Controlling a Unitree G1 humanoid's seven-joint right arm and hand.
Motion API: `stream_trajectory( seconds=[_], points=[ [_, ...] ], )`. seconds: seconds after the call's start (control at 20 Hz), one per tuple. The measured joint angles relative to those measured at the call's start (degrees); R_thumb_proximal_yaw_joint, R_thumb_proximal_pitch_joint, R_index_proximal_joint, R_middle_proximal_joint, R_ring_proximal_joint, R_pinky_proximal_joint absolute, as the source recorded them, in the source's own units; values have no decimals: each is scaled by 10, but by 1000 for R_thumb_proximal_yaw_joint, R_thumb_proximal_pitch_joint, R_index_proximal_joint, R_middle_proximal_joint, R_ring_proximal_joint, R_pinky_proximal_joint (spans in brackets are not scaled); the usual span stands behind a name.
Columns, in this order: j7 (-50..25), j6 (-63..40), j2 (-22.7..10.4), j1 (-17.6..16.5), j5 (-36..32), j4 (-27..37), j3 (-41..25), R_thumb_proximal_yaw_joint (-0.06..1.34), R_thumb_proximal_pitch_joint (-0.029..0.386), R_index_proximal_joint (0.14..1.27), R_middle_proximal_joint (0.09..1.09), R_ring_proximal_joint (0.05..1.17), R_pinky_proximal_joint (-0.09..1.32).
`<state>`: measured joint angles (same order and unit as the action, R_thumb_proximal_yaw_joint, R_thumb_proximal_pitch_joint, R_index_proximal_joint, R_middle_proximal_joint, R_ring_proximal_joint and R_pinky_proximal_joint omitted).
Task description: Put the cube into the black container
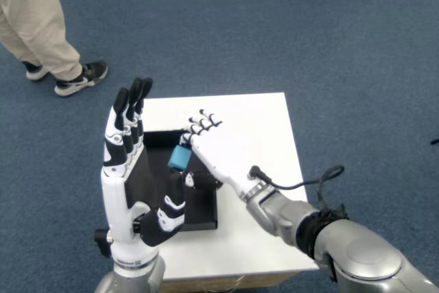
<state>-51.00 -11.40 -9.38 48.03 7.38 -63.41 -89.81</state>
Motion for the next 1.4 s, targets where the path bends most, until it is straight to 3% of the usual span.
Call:
stream_trajectory(
  seconds=[0.3, 0.35, 0.45, 0.6, 0.65, 1.25, 1.4],
  points=[
    [4, 6, 1, -7, 24, 0, 22, 1116, 161, 1076, 415, 292, 170],
    [6, 7, 1, -10, 26, 0, 26, 1011, 155, 965, 415, 293, 171],
    [13, 8, 1, -11, 35, 0, 29, 634, 103, 759, 408, 289, 168],
    [22, 17, 2, -13, 50, -3, 31, 377, 45, 488, 375, 286, 175],
    [24, 21, 2, -13, 55, -3, 31, 341, 35, 464, 364, 284, 177],
    [34, 31, 3, -24, 84, 3, 64, 297, 3, 514, 334, 296, 212],
    [3, -35, -3, -50, -1, 15, 129, 365, 17, 521, 338, 310, 248]
  ],
)
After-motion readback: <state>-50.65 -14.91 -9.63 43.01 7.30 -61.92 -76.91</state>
